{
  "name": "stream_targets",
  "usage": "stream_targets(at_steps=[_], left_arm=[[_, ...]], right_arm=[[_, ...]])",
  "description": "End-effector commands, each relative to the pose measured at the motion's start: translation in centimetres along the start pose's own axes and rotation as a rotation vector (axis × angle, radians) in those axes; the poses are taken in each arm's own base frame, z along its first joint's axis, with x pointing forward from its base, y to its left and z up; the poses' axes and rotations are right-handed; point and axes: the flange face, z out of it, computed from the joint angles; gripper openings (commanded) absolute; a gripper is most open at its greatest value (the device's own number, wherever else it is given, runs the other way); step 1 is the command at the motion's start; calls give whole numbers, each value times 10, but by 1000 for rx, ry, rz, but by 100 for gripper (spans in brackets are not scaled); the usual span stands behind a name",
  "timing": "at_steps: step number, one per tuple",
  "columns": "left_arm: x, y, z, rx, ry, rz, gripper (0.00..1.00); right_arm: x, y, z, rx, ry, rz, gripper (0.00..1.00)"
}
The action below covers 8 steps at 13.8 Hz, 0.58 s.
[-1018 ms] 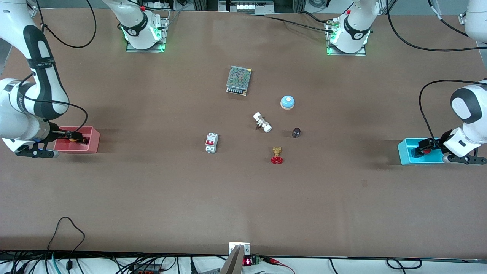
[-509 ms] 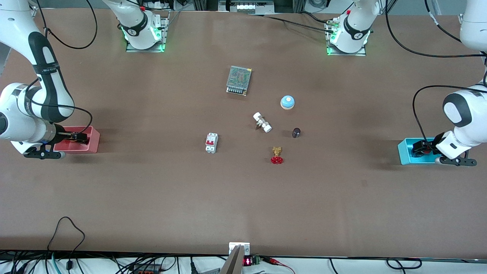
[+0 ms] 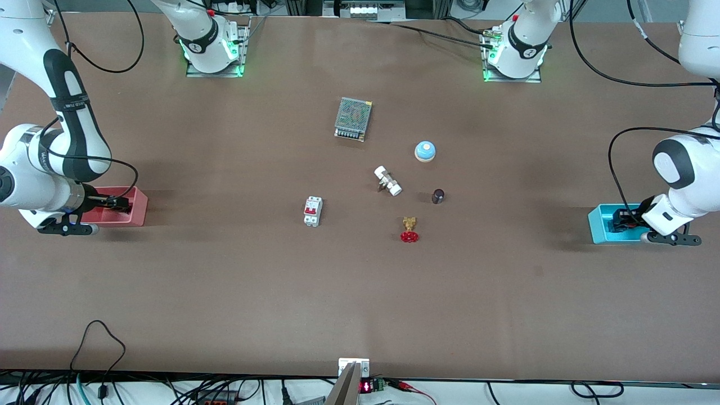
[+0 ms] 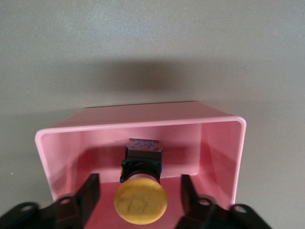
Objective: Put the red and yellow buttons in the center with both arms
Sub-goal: 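Lower both grippers and grasp the yellow and red buttons, then lift the yellow button with the right gripper while the left lifts red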
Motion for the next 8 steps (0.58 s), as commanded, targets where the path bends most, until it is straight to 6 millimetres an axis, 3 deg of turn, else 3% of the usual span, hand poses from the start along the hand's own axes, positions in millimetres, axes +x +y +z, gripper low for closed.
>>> stream_targets(at_steps=[1,3,5,8], left_arm=[[0,-3,0,-17,16,14,31],[3,-3,-8,-12,23,18,31],[8,-4,-36,7,57,48,31],[11,-4,-77,21,80,82,31]], right_arm=[[2,1,0,-3,7,-21,64],[2,1,0,-3,7,-21,61],[2,1,0,-2,7,-20,58],[2,0,1,-3,4,-31,46]])
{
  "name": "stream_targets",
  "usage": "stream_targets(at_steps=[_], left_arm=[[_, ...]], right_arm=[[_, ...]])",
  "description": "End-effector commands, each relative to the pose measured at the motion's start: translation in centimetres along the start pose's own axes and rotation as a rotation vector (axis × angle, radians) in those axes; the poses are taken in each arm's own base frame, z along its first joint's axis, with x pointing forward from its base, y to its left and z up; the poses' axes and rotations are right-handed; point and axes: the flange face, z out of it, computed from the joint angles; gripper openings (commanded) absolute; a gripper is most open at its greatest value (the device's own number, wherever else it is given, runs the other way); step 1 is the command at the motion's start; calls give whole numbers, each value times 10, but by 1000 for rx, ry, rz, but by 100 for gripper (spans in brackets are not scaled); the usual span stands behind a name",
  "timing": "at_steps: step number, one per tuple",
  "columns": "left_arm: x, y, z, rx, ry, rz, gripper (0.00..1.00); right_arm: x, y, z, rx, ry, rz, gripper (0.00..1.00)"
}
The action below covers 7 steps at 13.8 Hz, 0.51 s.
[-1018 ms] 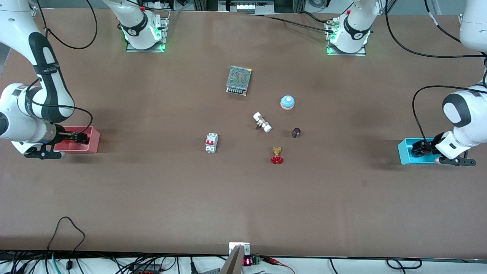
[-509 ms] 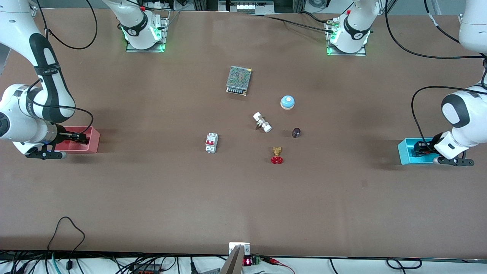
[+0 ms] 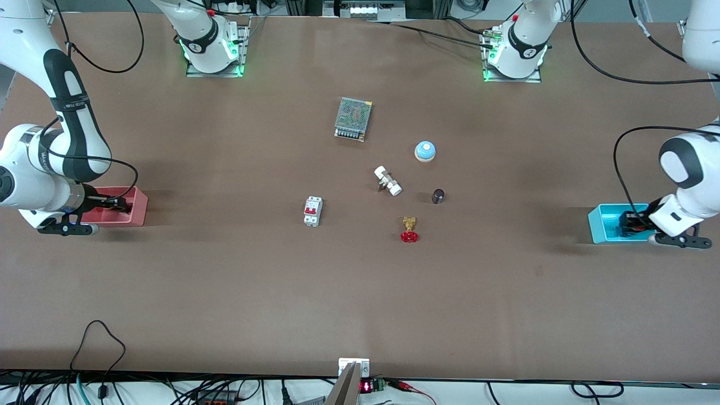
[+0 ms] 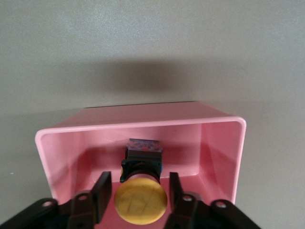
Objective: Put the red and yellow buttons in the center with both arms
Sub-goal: 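Lift the yellow button with the right gripper while the left lifts red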
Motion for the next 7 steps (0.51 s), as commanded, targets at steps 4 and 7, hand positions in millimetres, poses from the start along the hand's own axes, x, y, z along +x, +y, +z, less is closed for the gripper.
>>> stream_targets(at_steps=[4,7], left_arm=[[21,12,-114,-67,-100,56,32],[48,55,-156,-81,-155,37,32]], right_arm=[[1,1,0,-3,1,-51,38],[1,3,-35,-14,43,-56,37]])
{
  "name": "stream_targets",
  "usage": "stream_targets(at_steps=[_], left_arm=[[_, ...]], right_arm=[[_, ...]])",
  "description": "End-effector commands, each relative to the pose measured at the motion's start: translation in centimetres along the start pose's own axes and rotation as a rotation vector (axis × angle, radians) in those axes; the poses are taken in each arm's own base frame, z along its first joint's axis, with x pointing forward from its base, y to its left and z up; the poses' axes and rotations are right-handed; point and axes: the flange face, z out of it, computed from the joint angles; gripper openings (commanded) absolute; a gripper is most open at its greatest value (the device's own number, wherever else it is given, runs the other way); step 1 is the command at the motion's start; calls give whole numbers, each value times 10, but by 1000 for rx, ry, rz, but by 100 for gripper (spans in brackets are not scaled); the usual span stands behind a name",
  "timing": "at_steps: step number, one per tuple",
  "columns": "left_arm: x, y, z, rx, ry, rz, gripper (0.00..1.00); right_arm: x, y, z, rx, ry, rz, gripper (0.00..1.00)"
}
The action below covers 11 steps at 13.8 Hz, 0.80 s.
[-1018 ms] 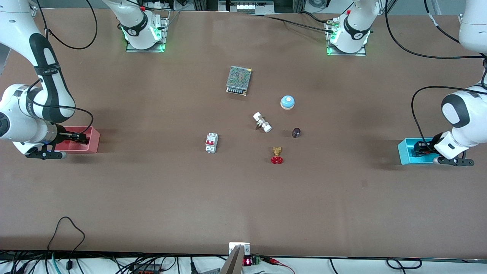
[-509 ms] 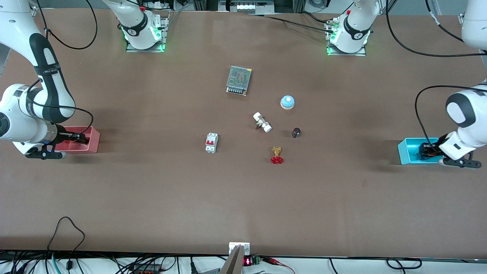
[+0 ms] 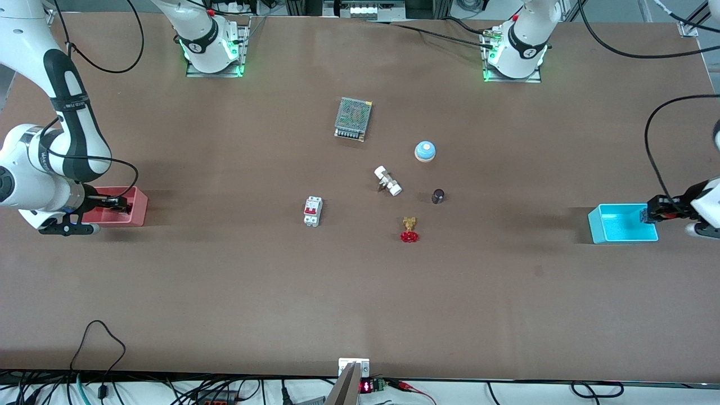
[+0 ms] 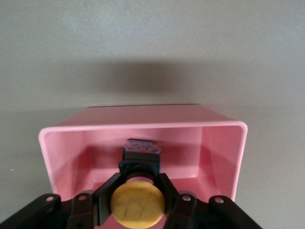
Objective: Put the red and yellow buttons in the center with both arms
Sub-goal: 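Lift the yellow button with the right gripper while the left lifts red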
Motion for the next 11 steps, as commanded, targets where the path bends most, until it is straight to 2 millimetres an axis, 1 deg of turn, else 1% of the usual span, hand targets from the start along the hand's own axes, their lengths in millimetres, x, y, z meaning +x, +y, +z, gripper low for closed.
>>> stream_targets(at_steps=[1,2,3,4,5,6,7,8,9,10,11], left_arm=[[25,52,-27,-6,-25,-24,32],[32,72,-29,-4,-27,-54,32],[38,96,-28,-4,-33,-79,32],[44,125,-24,-11,-54,-87,32],[51,156,-17,-12,-66,-89,32],[57,178,-13,-9,-69,-110,32],[64,208,-4,-3,-77,-134,32],[70,242,2,6,-69,-148,32],[77,270,16,9,-68,-163,32],[84,294,31,12,-60,-189,32],[89,320,48,13,-44,-220,32]], right_arm=[[-4,5,-46,-14,39,-34,37],[-7,7,-67,-16,45,-36,37],[-11,3,-95,-17,49,-43,37],[-11,-9,-126,-10,64,-57,37],[-10,-20,-147,10,73,-64,37],[-4,-40,-171,57,91,-69,37],[1,-62,-186,109,96,-83,37],[6,-90,-190,150,102,-101,37],[10,-119,-192,163,102,-110,37],[15,-145,-184,165,82,-74,36],[19,-164,-177,169,62,-4,36]])
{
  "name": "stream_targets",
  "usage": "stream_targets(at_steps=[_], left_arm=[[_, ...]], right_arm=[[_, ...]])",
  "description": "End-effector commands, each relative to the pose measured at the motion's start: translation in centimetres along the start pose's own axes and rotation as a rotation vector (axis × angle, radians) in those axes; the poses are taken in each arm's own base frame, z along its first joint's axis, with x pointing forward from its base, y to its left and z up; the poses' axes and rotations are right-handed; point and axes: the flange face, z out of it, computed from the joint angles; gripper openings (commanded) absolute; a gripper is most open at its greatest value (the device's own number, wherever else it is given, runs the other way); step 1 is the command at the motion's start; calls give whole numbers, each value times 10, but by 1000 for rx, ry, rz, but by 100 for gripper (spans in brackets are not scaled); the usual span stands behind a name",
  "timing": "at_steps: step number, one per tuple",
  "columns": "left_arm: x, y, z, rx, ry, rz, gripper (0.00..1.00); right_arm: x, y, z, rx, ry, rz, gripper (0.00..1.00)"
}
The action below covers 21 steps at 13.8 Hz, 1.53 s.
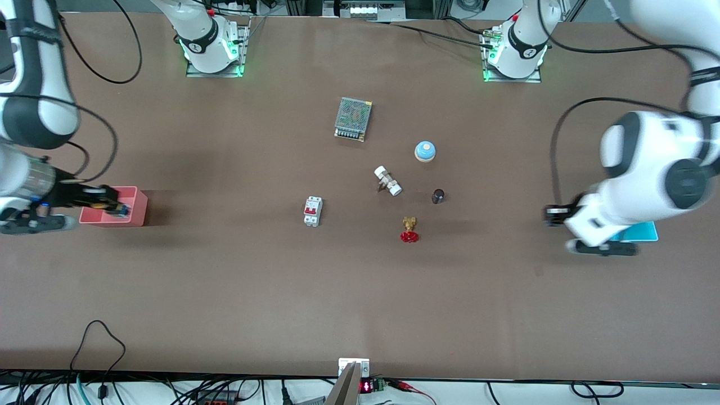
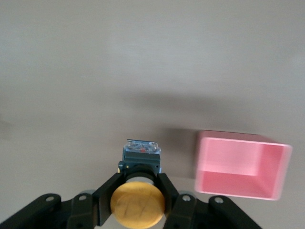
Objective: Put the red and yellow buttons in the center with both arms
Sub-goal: 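Lift the yellow button with the right gripper while the left lifts red, then lower both buttons onto the table center and open both grippers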
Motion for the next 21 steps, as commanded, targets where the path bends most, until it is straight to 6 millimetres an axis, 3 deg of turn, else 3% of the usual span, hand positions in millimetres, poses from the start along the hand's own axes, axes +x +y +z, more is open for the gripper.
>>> stream_targets(at_steps=[1,4,7,9,11,14,17,19,20,21], left_arm=[[6,52,40,1,18,-90,32],[-2,87,78,-5,44,-111,31],[-13,125,107,-6,51,-144,31],[-11,133,125,-10,61,-134,31],[-10,135,133,-14,67,-131,31],[-9,136,145,-14,66,-131,31],[-8,136,158,-12,58,-132,31],[-8,136,160,-13,58,-132,32],[-8,136,161,-12,56,-132,35],[-9,136,165,-10,51,-137,52]], right_arm=[[16,-49,34,9,-53,134,36],[24,-113,70,-12,-100,292,36],[27,-152,104,-36,-139,408,36],[29,-181,125,-22,-166,422,36],[28,-197,147,-28,-194,403,36],[29,-198,173,-24,-232,415,36],[30,-204,187,-23,-238,425,36],[27,-220,195,-32,-231,423,36],[28,-229,196,-37,-203,424,36],[28,-240,197,-39,-182,428,36]])
